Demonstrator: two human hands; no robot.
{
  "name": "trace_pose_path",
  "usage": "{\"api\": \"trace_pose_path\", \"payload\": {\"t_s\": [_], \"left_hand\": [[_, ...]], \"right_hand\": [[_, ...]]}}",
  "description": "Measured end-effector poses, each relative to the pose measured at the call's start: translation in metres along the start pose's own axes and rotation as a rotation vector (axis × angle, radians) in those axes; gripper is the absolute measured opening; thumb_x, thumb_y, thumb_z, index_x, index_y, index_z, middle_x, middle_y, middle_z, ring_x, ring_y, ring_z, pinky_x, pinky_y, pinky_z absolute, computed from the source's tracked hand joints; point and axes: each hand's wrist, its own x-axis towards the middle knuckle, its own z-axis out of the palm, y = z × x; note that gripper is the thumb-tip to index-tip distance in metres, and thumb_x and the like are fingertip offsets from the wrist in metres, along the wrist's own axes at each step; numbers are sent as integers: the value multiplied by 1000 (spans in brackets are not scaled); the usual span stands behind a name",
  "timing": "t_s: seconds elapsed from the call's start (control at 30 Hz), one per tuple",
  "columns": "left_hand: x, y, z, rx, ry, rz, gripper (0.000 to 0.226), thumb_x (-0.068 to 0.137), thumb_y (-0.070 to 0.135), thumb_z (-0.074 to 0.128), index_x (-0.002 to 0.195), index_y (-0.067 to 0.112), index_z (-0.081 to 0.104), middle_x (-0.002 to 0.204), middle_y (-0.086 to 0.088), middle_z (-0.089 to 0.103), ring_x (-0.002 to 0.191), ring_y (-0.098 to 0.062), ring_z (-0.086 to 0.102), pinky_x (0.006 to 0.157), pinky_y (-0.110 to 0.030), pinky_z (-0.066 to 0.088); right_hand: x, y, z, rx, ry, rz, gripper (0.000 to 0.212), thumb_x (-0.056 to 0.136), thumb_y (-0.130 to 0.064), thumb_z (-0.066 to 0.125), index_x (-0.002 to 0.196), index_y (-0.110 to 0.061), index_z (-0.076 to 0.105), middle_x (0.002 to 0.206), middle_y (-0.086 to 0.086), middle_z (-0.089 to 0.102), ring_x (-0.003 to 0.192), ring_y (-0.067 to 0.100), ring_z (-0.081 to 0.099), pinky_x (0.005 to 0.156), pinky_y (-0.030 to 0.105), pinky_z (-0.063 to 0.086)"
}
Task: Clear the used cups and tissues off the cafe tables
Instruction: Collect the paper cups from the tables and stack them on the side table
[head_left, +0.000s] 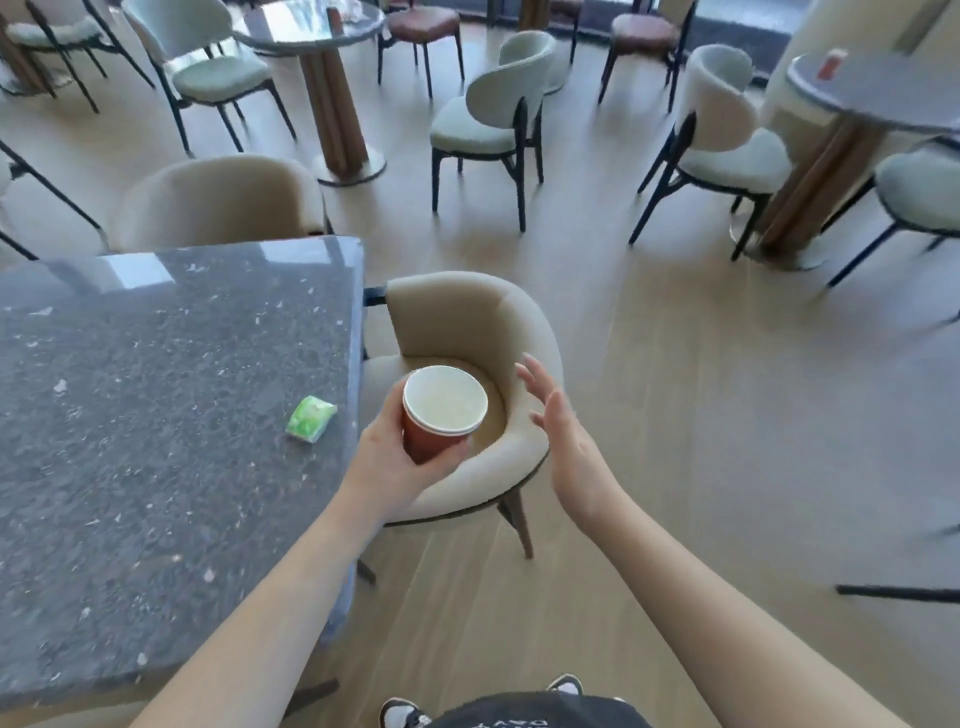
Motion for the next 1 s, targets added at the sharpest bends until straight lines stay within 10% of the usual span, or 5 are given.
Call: {"api": "trace_pose_path", "payload": {"t_s": [0.67, 0.9, 1.0], "left_hand": [[85, 105, 220, -177, -366, 87, 63, 70, 33, 84, 120, 48, 49, 107, 40, 65, 105, 18, 59, 81, 1, 42], [146, 93, 263, -213, -467, 62, 66, 67, 51, 84, 123, 56, 51, 120, 25, 67, 118, 1, 62, 95, -22, 49], [180, 99, 276, -187, -485, 87, 64, 66, 54, 83, 119, 64, 49, 118, 30, 67, 115, 7, 61, 89, -11, 47]], "right_hand": [[-11, 30, -232, 48, 389, 18, 65, 93, -71, 20, 151, -45, 32, 156, -20, 38, 146, -5, 27, 124, 46, 21], [34, 41, -261, 35, 456, 77, 64, 93, -71, 21, 152, -47, 30, 155, -23, 37, 145, -7, 27, 124, 44, 22], [61, 38, -269, 27, 479, 62, 73, 89, -79, 23, 153, -44, 30, 156, -20, 37, 145, -6, 27, 124, 42, 22]]}}
